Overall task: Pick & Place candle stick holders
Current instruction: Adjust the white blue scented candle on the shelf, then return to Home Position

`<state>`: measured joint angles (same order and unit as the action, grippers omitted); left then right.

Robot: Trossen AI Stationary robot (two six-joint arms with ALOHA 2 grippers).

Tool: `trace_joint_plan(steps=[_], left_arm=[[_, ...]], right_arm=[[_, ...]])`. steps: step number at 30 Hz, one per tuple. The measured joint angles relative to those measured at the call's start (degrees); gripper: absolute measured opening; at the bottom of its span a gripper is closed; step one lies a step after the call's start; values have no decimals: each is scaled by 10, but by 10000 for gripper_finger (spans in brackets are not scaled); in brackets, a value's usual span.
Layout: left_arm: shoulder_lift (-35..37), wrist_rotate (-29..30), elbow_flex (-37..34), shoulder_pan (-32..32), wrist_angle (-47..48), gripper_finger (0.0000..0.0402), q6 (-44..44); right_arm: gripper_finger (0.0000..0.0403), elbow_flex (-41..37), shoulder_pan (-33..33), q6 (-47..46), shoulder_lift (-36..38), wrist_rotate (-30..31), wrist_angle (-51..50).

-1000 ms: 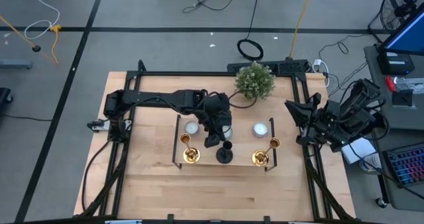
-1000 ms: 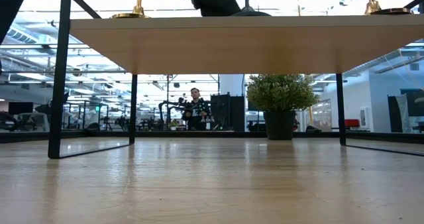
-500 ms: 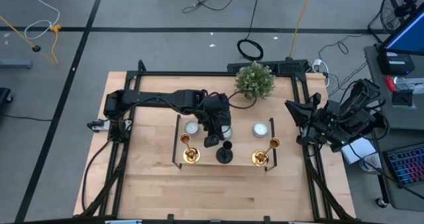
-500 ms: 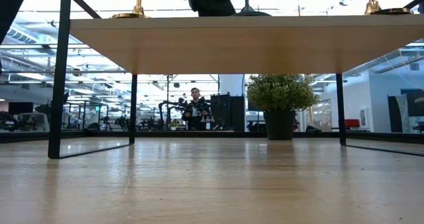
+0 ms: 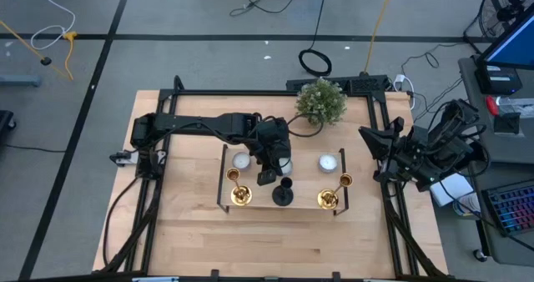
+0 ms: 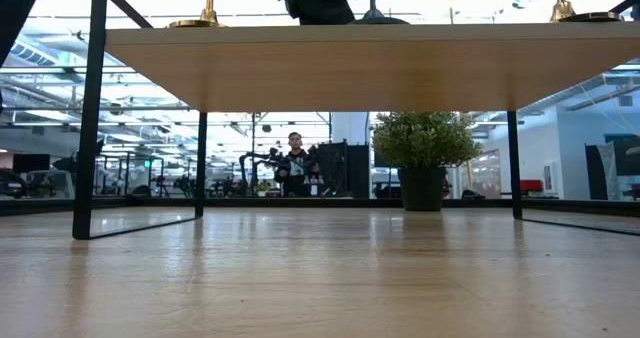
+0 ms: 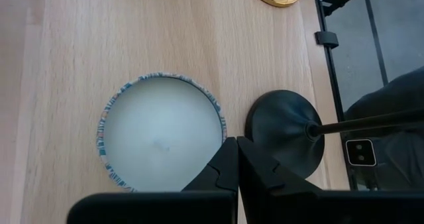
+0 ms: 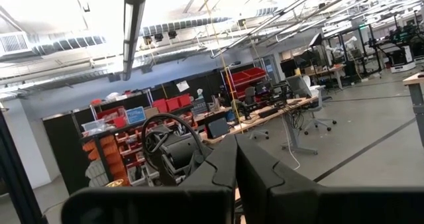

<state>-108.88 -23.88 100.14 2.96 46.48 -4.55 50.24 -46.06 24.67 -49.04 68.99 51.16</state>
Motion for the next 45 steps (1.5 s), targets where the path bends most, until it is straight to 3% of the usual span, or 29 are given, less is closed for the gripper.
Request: trace_joint_plan(steps=[20,29,32,38,45], left_arm=[[0,5,0,10,3,0,-7],[41,-75,0,-6,68,0,-20],[74,-23,0,-7,75,0,-21],[139,155,0,25,69,0,-36],[198,174,0,59,69,0,-42]], right_arm=[[0,0,0,0,0,0,-5],[0,0,0,-14,0,0,-14],[0,0,0,-17,0,0,-22],[0,0,0,-7,0,0,-22],[0,0,-1,0,15,-25,-36]])
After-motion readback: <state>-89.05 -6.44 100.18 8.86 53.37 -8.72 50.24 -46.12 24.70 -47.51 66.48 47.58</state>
